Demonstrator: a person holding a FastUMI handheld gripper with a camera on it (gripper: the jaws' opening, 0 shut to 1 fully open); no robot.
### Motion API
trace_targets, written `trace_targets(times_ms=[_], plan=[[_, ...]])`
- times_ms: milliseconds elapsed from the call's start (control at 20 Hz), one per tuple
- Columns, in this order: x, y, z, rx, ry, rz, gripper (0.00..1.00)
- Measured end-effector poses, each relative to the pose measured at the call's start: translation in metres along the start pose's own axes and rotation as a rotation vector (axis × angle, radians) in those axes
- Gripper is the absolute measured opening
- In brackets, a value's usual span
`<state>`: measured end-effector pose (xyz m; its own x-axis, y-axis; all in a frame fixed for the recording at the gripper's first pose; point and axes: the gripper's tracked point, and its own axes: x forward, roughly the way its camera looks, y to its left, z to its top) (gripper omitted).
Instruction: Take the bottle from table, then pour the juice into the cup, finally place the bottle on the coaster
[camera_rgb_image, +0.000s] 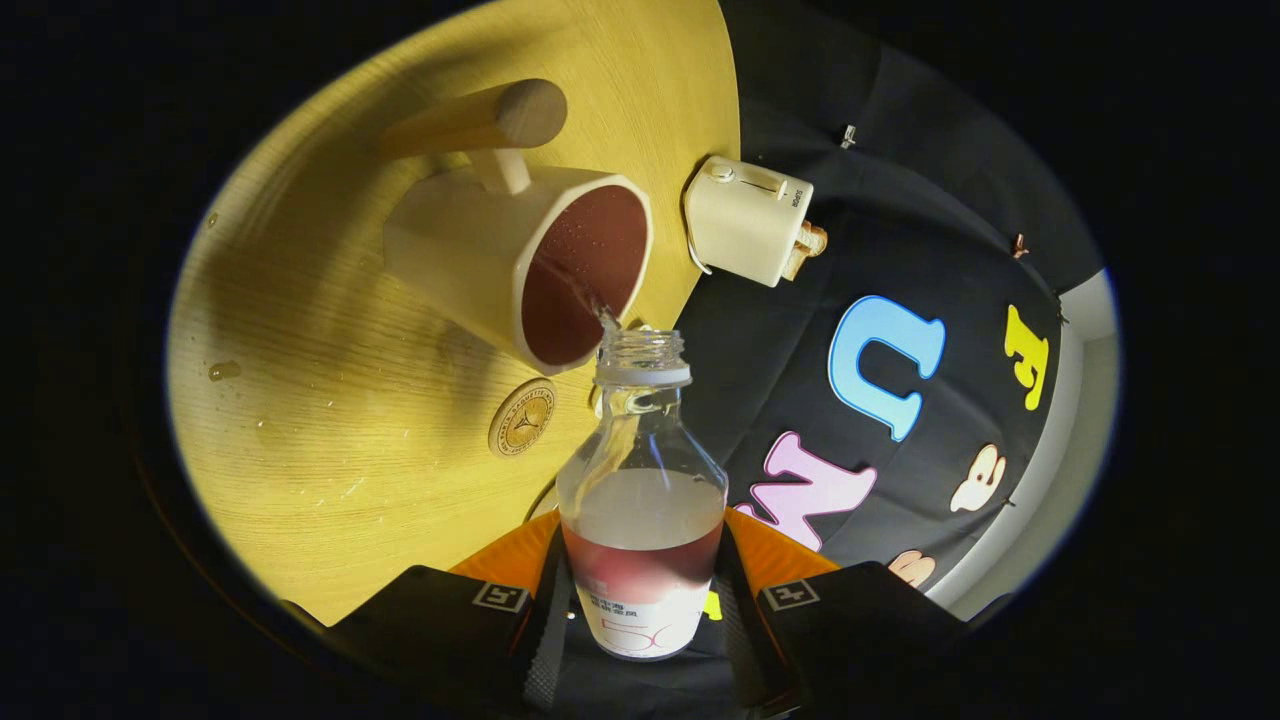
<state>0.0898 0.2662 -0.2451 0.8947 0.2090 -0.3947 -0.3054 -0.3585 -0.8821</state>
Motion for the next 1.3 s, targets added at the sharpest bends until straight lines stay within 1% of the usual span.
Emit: trace_targets(times_ms=[500,1300], plan=[[0.0,-0.009,0.002,-0.089,-0.017,-0.028,0.69],[-0.007,-0.025,0.013,-0.275,-0.067,-0.073,0.69]])
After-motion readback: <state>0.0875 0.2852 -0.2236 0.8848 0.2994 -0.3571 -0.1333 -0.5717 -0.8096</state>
